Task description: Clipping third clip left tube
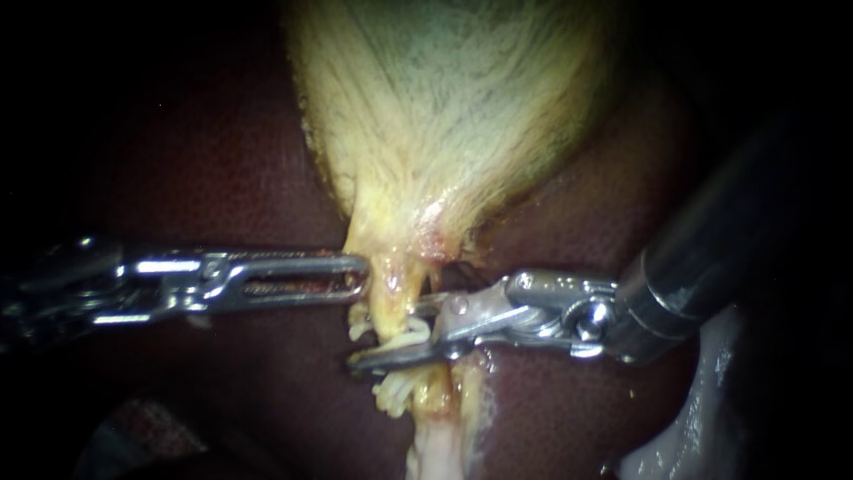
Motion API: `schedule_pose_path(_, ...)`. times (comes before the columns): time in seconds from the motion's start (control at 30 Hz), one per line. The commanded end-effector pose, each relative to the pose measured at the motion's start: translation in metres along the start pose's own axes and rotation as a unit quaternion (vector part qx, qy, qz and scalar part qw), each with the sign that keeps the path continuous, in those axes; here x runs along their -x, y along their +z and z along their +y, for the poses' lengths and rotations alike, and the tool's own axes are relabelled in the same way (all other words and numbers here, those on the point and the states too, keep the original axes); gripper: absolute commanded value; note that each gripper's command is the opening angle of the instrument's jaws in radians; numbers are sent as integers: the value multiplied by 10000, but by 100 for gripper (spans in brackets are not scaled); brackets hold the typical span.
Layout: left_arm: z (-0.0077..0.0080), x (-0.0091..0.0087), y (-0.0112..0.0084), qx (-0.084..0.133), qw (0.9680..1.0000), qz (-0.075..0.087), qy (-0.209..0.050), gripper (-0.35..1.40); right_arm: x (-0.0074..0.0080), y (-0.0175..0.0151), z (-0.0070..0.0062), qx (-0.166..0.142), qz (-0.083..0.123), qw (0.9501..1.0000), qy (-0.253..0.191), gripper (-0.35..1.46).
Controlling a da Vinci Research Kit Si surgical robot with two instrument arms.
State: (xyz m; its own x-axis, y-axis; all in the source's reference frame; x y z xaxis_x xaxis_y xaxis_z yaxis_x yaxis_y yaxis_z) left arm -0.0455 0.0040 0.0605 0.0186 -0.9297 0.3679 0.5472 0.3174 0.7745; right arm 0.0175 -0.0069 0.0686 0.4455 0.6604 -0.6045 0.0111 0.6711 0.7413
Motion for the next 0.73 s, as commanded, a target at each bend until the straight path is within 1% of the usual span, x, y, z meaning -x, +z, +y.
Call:
schedule_pose_path(0.03,0,0,0,1,10000,0,-1,-35,0,-1,0,2,-40,10000,-43,-19)
schedule_pose_path(0.17,0,0,0,1,10000,0,-1,-35,0,-2,1,46,-73,9999,-103,-29)
schedule_pose_path(0.27,0,0,0,1,10000,0,-1,-35,0,-2,1,46,-73,9999,-103,-31)
schedule_pose_path(0.73,0,0,1,3,10000,-1,-1,-35,2,-2,1,45,-75,9999,-108,-31)
